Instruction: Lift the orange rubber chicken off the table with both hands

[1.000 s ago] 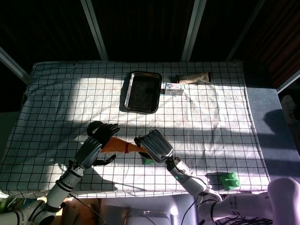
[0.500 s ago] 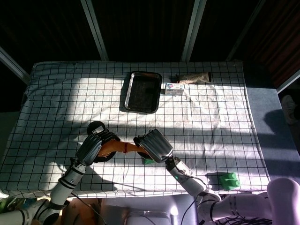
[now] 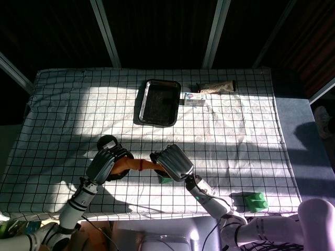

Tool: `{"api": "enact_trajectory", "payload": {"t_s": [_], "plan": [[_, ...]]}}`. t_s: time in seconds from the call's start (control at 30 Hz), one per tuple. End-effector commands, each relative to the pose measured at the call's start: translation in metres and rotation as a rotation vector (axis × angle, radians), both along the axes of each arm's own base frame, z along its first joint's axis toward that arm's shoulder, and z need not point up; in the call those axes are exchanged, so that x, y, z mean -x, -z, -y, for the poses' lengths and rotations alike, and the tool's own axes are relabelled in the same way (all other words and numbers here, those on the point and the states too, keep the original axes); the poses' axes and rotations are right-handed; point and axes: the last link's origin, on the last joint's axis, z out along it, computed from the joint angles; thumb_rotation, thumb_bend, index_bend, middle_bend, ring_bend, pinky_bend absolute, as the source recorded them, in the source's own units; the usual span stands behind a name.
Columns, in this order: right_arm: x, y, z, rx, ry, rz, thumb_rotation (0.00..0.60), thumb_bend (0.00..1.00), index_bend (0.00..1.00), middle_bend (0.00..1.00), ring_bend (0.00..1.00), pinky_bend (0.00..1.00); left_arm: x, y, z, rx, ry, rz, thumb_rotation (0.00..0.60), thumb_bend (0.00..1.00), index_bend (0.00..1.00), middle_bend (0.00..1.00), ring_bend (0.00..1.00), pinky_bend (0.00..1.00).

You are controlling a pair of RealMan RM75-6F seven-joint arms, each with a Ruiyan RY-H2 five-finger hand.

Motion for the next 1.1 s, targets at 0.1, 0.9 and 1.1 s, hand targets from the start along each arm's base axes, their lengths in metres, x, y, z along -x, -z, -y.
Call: {"api": "enact_trajectory", "payload": {"t_s": [0.1, 0.9, 1.1], "plan": [[0.003, 0.0, 0.001, 0.002, 0.005, -0.005, 0.6, 0.55, 0.91, 0.72, 0.77, 0.76, 0.002, -0.005, -0.001, 0.055, 0.013, 0.004, 0.6, 0.33, 0.0, 0.01, 0.0, 0.09], [0.055, -0.029, 0.108, 0.319, 0.324, -0.008, 0.6, 0.54, 0.91, 0.72, 0.77, 0.76, 0.117, -0.114, 0.03, -0.258, -0.182, -0.057, 0.6, 0.25, 0.0, 0.0, 0.0, 0.0], [0.053, -0.012, 0.145, 0.403, 0.409, -0.03, 0.6, 0.55, 0.91, 0.72, 0.77, 0.76, 0.138, -0.123, 0.035, -0.262, -0.214, -0.068, 0.6, 0.26, 0.0, 0.0, 0.0, 0.0]]}}
